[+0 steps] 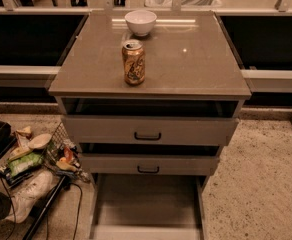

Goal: Close bottom drawer

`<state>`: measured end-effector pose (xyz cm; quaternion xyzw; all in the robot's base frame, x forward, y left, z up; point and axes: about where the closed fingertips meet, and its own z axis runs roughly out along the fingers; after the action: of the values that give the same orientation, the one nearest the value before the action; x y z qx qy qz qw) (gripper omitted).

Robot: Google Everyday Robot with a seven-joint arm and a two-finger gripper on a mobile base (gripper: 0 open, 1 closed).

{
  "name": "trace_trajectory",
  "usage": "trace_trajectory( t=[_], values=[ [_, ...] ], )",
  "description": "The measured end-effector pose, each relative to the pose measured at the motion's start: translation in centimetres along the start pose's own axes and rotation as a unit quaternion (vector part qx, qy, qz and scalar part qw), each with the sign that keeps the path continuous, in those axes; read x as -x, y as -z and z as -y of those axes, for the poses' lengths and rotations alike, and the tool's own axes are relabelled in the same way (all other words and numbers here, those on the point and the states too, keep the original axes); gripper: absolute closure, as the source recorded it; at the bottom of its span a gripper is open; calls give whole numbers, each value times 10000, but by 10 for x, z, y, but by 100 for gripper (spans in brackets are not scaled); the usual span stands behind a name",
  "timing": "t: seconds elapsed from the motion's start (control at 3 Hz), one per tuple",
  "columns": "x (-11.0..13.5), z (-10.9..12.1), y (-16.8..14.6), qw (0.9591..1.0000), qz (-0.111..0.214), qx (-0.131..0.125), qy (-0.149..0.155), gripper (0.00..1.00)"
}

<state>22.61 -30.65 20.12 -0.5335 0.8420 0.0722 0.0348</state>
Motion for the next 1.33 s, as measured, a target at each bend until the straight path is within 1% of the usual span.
trace_trajectory(
  t=[0.33,0.67,1.0,1.33],
  values=[
    [15,-32,-51,9986,445,192,232,100],
    [37,-46,-89,9958,704,280,506,100],
    [74,-34,-131,9933,850,305,717,100],
    [114,2,-151,9909,1040,83,856,100]
  ],
)
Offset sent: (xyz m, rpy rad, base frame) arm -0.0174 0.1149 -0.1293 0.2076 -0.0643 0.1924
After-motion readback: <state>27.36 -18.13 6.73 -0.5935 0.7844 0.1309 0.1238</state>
